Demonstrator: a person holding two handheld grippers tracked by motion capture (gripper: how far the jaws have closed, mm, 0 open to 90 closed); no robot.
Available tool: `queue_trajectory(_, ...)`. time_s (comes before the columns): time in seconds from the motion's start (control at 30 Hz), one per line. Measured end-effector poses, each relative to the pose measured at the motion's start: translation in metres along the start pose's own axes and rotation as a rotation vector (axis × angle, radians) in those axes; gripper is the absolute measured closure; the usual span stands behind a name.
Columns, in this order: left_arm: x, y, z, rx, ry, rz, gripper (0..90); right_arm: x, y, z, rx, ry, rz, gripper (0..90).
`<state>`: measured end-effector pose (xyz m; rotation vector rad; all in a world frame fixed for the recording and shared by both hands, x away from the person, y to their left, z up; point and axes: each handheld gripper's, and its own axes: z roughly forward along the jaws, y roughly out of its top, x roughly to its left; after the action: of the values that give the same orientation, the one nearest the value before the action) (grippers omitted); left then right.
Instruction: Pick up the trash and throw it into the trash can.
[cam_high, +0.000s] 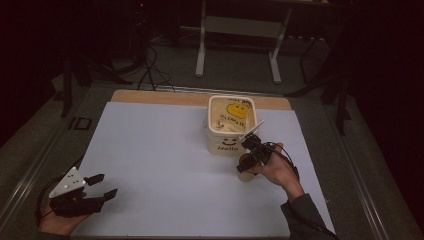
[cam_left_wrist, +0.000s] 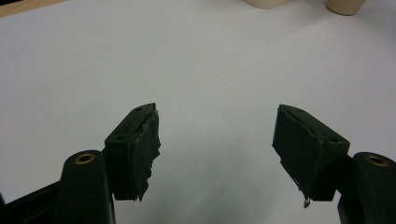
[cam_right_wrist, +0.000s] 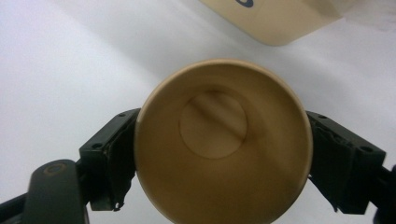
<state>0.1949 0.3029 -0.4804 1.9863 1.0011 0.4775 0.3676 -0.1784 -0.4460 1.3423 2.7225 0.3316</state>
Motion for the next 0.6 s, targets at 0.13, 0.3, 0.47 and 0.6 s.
queue_trajectory(0.13,0.0,0.0,0.0,0.004,-0.001,0.002,31.5,-0.001,0.0,-0.007,-0.008,-0.001,-0.005,17.0)
queue_trajectory(0.3,0.0,0.0,0.0,0.005,0.0,0.001,31.5,-0.002,0.0,-0.016,-0.015,0.0,-0.01,17.1)
queue_trajectory(0.47,0.0,0.0,0.0,0.007,0.0,0.001,31.5,-0.003,0.001,-0.025,-0.02,-0.004,-0.014,17.1)
queue_trajectory(0.6,0.0,0.0,0.001,0.007,-0.001,0.0,31.5,-0.003,0.004,-0.032,-0.022,-0.011,-0.02,17.1)
